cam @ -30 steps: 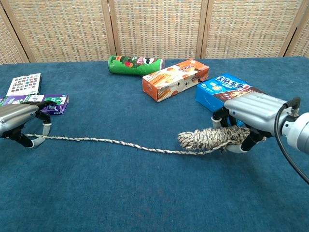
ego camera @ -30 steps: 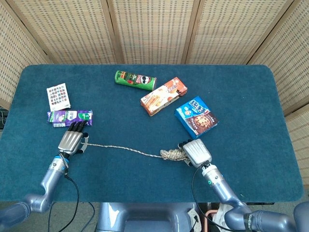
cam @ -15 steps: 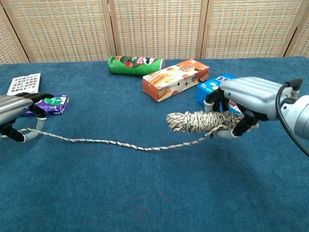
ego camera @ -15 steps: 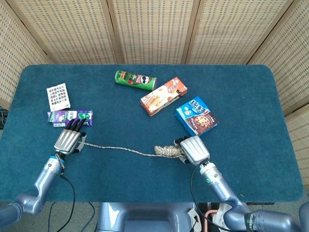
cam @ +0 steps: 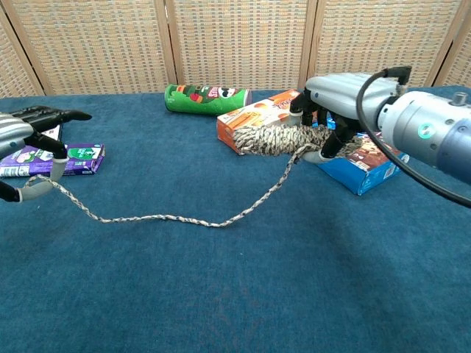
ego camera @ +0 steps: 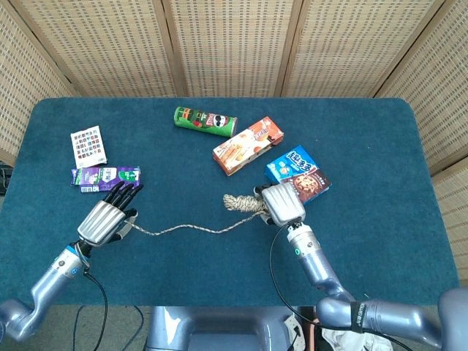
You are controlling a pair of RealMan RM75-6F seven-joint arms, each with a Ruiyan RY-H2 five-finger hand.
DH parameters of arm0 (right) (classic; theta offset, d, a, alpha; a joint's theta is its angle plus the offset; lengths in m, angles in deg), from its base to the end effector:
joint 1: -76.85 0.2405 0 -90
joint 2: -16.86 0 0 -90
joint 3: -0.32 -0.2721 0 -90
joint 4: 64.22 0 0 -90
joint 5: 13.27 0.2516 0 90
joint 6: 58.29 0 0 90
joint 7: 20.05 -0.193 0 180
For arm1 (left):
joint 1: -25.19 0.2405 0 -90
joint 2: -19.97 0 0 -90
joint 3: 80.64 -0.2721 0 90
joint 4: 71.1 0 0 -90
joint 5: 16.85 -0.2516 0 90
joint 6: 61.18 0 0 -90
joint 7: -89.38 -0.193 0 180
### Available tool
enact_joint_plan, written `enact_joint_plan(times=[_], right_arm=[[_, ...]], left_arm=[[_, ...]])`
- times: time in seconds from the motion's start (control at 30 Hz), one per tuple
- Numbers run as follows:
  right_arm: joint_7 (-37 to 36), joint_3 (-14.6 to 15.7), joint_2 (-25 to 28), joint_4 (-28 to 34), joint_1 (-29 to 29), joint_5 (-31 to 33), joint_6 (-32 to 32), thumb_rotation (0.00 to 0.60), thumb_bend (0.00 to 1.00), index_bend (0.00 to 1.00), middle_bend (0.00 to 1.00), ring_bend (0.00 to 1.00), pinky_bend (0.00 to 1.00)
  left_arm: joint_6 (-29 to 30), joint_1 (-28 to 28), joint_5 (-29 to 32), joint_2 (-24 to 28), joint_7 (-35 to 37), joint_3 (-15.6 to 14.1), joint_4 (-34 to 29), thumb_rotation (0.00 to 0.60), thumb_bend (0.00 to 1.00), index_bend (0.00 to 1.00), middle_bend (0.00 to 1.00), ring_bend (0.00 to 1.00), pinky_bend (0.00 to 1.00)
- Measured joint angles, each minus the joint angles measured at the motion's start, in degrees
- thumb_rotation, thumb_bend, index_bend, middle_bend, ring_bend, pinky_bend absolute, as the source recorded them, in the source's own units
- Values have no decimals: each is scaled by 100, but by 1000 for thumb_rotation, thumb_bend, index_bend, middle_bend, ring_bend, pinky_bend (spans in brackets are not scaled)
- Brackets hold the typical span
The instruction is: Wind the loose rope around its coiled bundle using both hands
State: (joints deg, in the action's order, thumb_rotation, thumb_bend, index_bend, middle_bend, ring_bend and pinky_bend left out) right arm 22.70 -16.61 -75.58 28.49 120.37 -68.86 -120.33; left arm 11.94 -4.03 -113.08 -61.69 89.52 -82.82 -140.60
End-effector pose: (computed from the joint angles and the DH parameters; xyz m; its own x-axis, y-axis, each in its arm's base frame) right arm -0.0841 -0.4044 -0.0645 0.5230 -0.1170 0.8442 -0.8174 -0.3495 0.4580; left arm -0.2659 0.3461 -0.0059 0.5810 0.0444 0.8127 0.7026 -0.5315 -0.4732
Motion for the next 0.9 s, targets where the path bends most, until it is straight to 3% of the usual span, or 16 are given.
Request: enact_joint_plan(times=[0.2, 0.4, 0.7, 0.9], right_arm=[[632, 24, -280, -175, 382, 422, -109, 600, 550, 650, 669, 485, 717], [652, 189, -314, -182, 454, 354, -171, 600, 552, 650, 671, 485, 717], [529, 335, -346, -182, 531, 277, -129, 600, 553, 654, 680, 492, 719], [510, 397, -417, -162, 610, 164, -143, 600, 553, 656, 682, 493, 720]], left_arm=[[312, -94, -211, 452, 345, 76, -823, 600, 428, 712, 0, 0, 0], [130, -360, 40, 968, 739, 450, -1929, 600, 432, 717, 0, 0, 0], [-298, -793, 802, 1390, 862, 1200, -3162, 600, 434, 724, 0, 0, 0], [-574, -1057, 1812, 1326, 859, 1749, -3691, 600, 434, 727, 0, 0, 0]])
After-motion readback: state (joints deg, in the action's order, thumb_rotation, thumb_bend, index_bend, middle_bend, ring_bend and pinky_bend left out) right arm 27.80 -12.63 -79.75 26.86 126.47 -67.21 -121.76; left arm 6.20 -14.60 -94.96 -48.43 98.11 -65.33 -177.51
